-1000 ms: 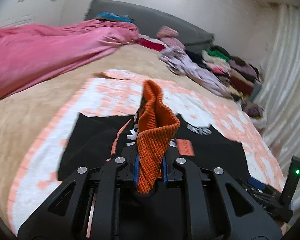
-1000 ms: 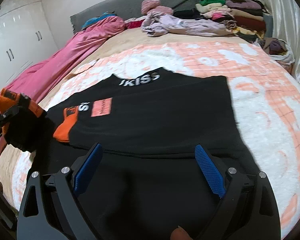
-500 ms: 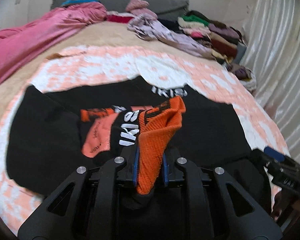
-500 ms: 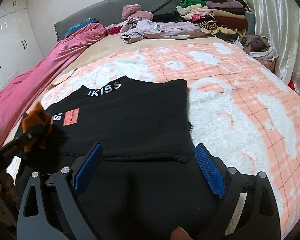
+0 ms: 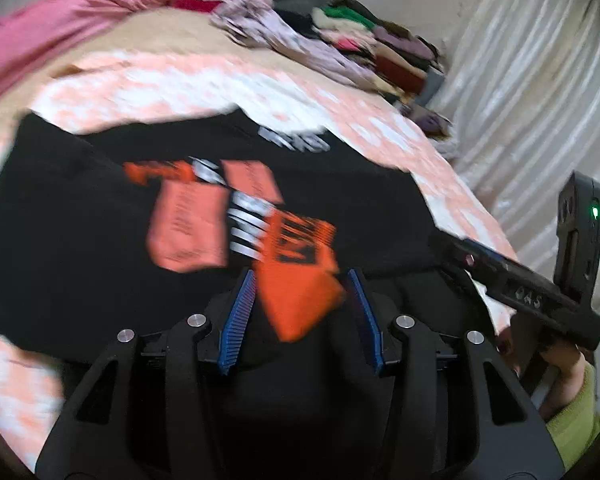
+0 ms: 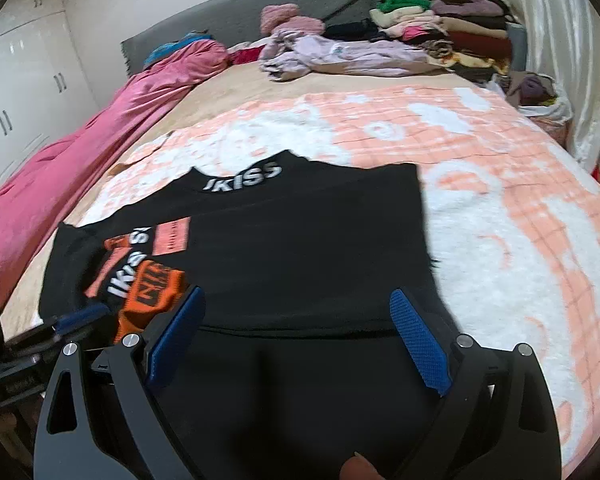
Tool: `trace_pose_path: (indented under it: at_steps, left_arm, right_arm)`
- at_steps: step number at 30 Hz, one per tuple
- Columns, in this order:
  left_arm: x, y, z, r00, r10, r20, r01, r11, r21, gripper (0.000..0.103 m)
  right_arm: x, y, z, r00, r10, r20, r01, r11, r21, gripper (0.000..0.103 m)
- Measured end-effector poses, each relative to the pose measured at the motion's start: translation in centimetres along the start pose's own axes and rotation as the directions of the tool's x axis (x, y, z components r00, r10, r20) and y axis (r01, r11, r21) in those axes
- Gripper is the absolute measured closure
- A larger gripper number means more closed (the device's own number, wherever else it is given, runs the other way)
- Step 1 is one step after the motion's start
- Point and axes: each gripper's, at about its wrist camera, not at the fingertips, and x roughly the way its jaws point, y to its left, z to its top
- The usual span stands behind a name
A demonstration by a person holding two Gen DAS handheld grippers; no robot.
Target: Fold small clothes
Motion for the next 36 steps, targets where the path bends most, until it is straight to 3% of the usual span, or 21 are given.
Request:
trace_pose_path:
  at_steps: [3,6,10,12,16,17,20,22,23,24,32,36]
  left_arm:
    - [-2.0,2.0,0.8,0.995,0.072,0.064,-0.069,0.997,-0.045,0.059]
    - [-3.5,4.0,1.4,0.967,0.224,0.118,-0.218,0.974,-0.065,0.057]
    - [-5.0,6.2,1.8,0.937,0.312,0.155,-0.296,0.948,-0.12,0.054]
    - [-5.8,7.2,2.0,0.934,0.312,0.172,-0.287,0.945,-0.156,0.052]
    - [-7.2,8.5,2.2,0.911,0.36,0.2,-0.324,0.927,-0.191,0.052]
    - [-7.4,9.1,2.2,0.911,0.361,0.202,-0.319,0.924,-0.21,0.052]
    - [-7.9,10.1,2.1,0.908,0.364,0.206,-0.309,0.916,-0.255,0.052]
    - [-8.3,10.3,2.1,0.901,0.38,0.212,-0.321,0.909,-0.265,0.052]
    - [-8.5,10.4,2.1,0.899,0.383,0.215,-0.322,0.908,-0.268,0.052]
    - [-8.7,10.5,2.1,0.897,0.384,0.219,-0.321,0.906,-0.274,0.052]
    - [-9.6,10.9,1.9,0.886,0.394,0.246,-0.316,0.9,-0.301,0.052]
    - [-9.6,10.8,1.9,0.886,0.393,0.246,-0.318,0.901,-0.296,0.052]
  right_arm:
    - [0.7,1.8,0.4,0.999,0.039,-0.016,-0.04,0.999,-0.024,0.01]
    - [2.0,3.8,1.0,0.993,0.104,-0.05,-0.106,0.994,-0.039,0.011]
    - [4.2,5.8,1.7,0.982,0.158,-0.106,-0.163,0.986,-0.041,0.023]
    - [5.5,6.7,1.7,0.978,0.16,-0.131,-0.167,0.985,-0.042,0.023]
    - [7.8,7.3,0.9,0.971,0.141,-0.192,-0.147,0.989,-0.015,0.023]
    - [7.9,7.5,0.8,0.972,0.138,-0.188,-0.144,0.989,-0.018,0.028]
    - [7.8,8.8,0.5,0.968,0.174,-0.183,-0.187,0.981,-0.058,0.062]
    - [7.6,9.4,0.5,0.97,0.163,-0.178,-0.181,0.979,-0.09,0.071]
    - [7.5,9.6,0.5,0.972,0.164,-0.169,-0.183,0.978,-0.102,0.084]
    - [7.2,9.7,0.6,0.97,0.18,-0.164,-0.199,0.974,-0.108,0.087]
    - [2.1,10.9,3.0,0.952,0.304,-0.041,-0.306,0.934,-0.182,0.091]
    - [-1.3,10.3,5.2,0.95,0.308,0.047,-0.289,0.928,-0.236,0.091]
